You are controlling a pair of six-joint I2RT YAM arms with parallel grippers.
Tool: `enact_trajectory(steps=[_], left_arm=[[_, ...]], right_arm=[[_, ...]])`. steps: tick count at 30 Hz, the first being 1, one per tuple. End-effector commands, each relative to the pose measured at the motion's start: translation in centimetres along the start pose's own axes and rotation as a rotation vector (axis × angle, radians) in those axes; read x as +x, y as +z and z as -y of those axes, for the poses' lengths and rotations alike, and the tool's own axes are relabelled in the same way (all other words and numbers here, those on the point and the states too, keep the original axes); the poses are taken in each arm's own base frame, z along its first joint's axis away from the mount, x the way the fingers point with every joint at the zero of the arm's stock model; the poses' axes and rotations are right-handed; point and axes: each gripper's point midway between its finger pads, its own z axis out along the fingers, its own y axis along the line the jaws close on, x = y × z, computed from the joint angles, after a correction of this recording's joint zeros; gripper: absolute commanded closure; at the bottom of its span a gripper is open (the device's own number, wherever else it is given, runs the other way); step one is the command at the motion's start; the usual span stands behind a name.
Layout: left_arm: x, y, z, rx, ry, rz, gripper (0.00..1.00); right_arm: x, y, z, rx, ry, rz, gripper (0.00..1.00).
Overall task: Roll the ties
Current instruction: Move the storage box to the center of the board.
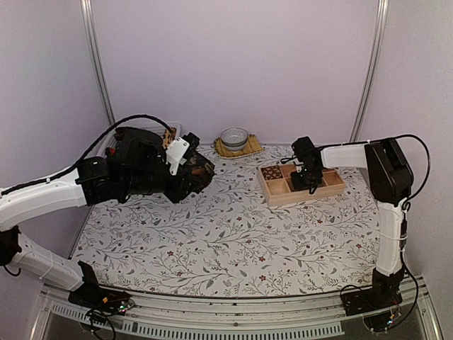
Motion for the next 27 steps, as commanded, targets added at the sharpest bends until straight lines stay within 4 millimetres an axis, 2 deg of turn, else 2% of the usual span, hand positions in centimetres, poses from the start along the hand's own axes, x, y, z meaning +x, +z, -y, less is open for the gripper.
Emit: enact_trajectory(steps=[1,4,7,10,13,16,19,23,27], left_arm=[[-2.7,-1.5,0.7,0.073,0.072,0.110,1.00],[-2.0,-1.1,1.9,0.145,0.105,0.100,1.00],[-1.1,-0.2,3.8,0.248,0.117,0.074,1.00],[-1.0,0.4,6.8,0.420,0.109,0.067,1.00],[-1.8,0.5,9.3,0.572,0.112,0.081,1.00],[-2.0,1.0,11.0,0.673,0.120,0.048,1.00],[-1.7,1.6,12.6,0.783,0.116,-0.006,1.00],[-1.1,2.7,14.2,0.929,0.076,-0.072,1.00],[-0.1,5.3,14.7,1.023,-0.019,-0.160,1.00]], right_arm=[[2.9,-6.6,-5.7,-0.112,-0.179,0.007,0.76],[4.1,-8.5,-7.7,-0.118,-0.255,0.024,0.76],[4.1,-10.6,-7.8,-0.124,-0.261,0.033,0.75],[2.4,-14.0,-7.4,-0.146,-0.224,0.081,0.67],[0.3,-18.2,-6.8,-0.170,-0.194,0.152,0.55],[-1.3,-21.9,-5.7,-0.166,-0.163,0.230,0.47],[-2.3,-25.0,-3.7,-0.130,-0.114,0.307,0.43],[-2.6,-27.2,-2.0,-0.127,-0.061,0.377,0.41],[-2.3,-27.3,-1.4,-0.122,-0.041,0.396,0.41]])
